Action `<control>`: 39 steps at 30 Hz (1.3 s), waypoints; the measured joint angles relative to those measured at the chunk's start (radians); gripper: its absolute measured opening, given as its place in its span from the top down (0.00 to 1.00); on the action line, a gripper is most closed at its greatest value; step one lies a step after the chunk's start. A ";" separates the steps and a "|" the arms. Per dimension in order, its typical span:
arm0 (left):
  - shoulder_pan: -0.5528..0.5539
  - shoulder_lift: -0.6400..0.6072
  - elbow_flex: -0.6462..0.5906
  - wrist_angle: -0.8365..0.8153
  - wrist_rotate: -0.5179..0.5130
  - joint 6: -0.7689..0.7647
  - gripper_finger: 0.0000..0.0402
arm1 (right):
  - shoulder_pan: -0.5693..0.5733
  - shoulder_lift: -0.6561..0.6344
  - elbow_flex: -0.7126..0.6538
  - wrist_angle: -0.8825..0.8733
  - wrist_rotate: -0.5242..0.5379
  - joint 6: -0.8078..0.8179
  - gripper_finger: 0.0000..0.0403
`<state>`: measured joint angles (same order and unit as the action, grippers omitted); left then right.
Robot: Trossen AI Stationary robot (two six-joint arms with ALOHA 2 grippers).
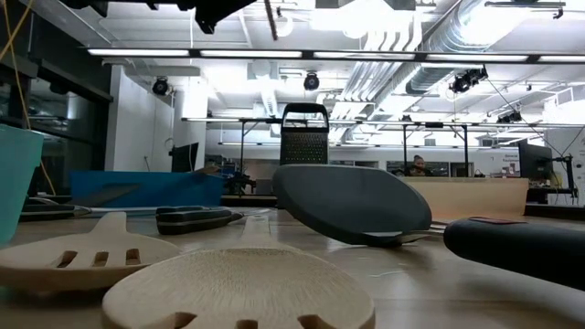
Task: Pick & Place Kitchen Items
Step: Put the grey spatula into the green bin
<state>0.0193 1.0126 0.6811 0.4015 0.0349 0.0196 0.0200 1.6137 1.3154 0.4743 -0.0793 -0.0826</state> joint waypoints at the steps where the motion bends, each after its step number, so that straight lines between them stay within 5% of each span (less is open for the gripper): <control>1: 0.000 0.000 0.000 0.000 0.000 0.000 0.30 | 0.000 0.006 0.000 0.005 0.000 0.000 0.89; 21: 0.000 0.000 0.000 0.016 -0.003 0.001 0.31 | -0.007 0.066 0.000 0.137 0.025 -0.019 0.89; 26: 0.000 0.000 0.000 0.051 -0.003 -0.002 0.45 | -0.007 0.065 0.000 0.137 0.025 -0.019 0.89; 34: 0.000 0.000 0.000 0.058 0.001 0.009 0.85 | -0.007 0.065 0.000 0.130 0.028 -0.012 0.89; 39: 0.000 0.000 0.000 0.040 0.003 0.032 0.86 | -0.007 0.064 0.000 0.105 0.028 0.005 0.89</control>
<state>0.0189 1.0126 0.6811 0.4419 0.0383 0.0512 0.0132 1.6775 1.3155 0.5793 -0.0517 -0.0780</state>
